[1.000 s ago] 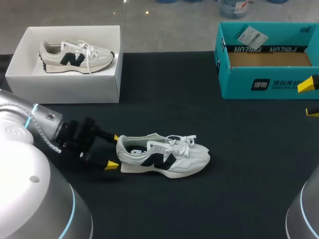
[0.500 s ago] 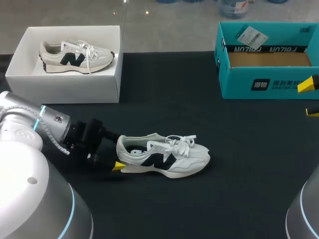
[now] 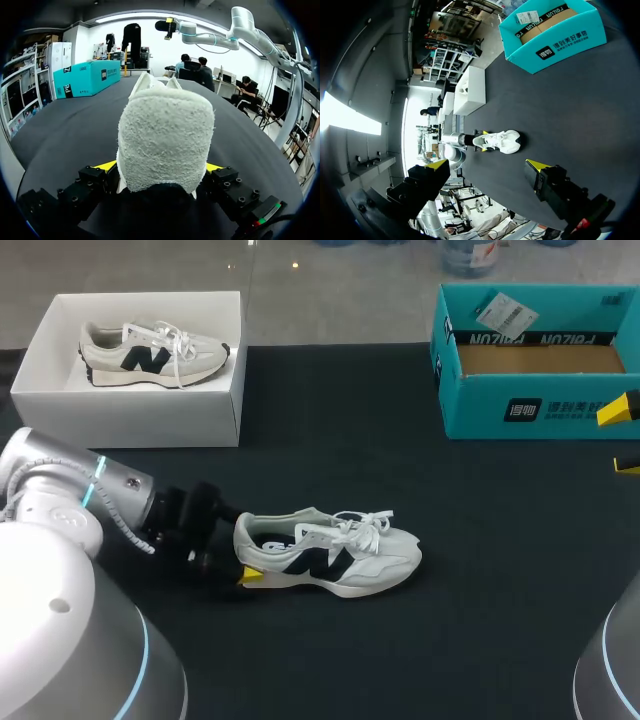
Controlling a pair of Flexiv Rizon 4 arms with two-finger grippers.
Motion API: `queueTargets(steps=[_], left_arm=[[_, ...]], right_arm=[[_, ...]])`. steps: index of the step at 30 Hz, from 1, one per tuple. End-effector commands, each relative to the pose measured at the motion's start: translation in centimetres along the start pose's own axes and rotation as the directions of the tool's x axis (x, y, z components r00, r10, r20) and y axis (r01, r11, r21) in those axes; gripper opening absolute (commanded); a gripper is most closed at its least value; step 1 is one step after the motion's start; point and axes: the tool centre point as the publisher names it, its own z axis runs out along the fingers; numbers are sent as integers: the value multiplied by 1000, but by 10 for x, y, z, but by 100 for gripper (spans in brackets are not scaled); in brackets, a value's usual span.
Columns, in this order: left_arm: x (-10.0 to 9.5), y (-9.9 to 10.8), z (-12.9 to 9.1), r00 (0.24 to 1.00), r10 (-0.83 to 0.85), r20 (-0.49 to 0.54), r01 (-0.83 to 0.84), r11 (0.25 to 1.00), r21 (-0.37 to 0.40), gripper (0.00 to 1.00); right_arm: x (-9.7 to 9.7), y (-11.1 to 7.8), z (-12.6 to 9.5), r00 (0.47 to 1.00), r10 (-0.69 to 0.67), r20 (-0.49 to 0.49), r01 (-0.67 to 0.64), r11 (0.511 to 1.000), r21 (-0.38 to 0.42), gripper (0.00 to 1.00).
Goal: Take the shoe out of the shoebox, open the shoe tongue, remove and reinsert the insole, then place the shoe into the shoebox
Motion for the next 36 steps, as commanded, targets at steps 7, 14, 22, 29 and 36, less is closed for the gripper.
queueTargets(steps=[7,14,22,29,36], left_arm=[[-6,4,10,1000,1,1,-1,1000,-25,95],[-7,8,9,1000,4,-8,-4,999,-41,0],[-7,8,8,1000,4,-11,-4,999,-45,0],[-7,8,8,1000,4,-11,-4,999,-45,0],[-7,8,8,1000,4,-11,-4,999,-45,0]], right_arm=[[0,-2,0,1000,1,3,-1,1000,-3,100],[0,-2,0,1000,1,3,-1,1000,-3,100],[0,-2,0,1000,1,3,-1,1000,-3,100],[0,-2,0,1000,1,3,-1,1000,-3,100],[0,-2,0,1000,1,3,-1,1000,-3,100]])
